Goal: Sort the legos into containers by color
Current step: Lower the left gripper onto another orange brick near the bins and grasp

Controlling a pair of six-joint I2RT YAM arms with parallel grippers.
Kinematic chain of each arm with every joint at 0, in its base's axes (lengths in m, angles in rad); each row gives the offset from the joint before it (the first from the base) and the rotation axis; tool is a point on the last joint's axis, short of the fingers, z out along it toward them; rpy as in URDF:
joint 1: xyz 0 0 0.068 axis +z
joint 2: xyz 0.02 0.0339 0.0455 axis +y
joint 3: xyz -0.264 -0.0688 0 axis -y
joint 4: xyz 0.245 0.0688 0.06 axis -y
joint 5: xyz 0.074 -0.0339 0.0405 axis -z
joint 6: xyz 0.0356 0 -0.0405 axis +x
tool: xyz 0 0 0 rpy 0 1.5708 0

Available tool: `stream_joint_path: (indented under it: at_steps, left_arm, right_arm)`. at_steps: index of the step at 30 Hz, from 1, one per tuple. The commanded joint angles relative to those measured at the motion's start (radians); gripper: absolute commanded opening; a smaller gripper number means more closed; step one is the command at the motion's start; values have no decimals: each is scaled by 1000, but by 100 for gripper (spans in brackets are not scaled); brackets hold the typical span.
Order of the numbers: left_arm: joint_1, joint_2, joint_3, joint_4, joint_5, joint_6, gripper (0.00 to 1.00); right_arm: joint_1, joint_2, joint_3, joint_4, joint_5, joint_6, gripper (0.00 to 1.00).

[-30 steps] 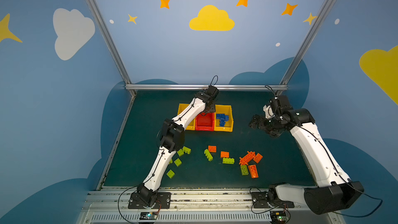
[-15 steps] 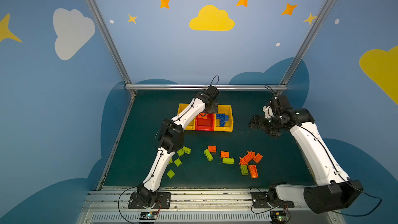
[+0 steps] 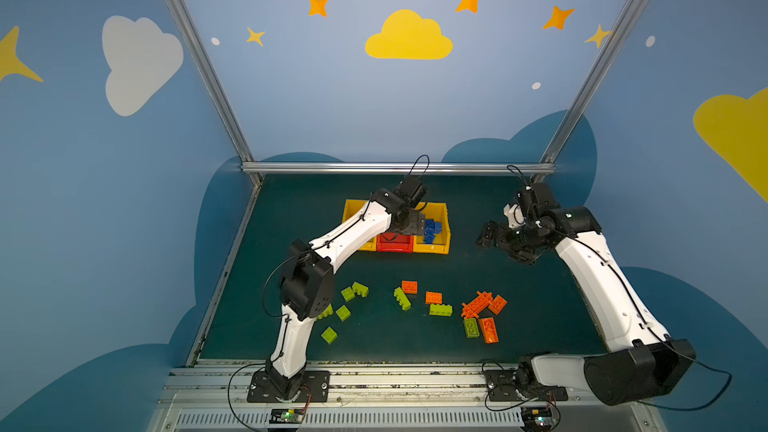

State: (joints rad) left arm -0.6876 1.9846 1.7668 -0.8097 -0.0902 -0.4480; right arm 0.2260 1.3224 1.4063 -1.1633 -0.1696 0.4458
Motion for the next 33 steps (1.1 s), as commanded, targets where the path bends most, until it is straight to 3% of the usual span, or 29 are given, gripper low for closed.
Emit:
stream_joint_path:
  at_steps: [1,6,12,17,33]
  left_arm:
    - [-5,-102,-179,152,106,-75,100]
    - [-37,-151,-305,208,133,-125,99]
    - [-119,-131,-346,208,113,-161,99]
    - [-136,-86,-381,221,139,-198,97]
    - [-181,43,-307,66,57,-247,90]
  right_arm:
    - [-1,-30,-23,-15,-6,8,97]
    - [-1,-54,-42,-37,-9,4,97]
    - [0,-76,-54,-67,-13,-4,97]
    - [0,-101,-74,-89,-2,-7,97]
    - [-1,-161,-138,-119,25,3,97]
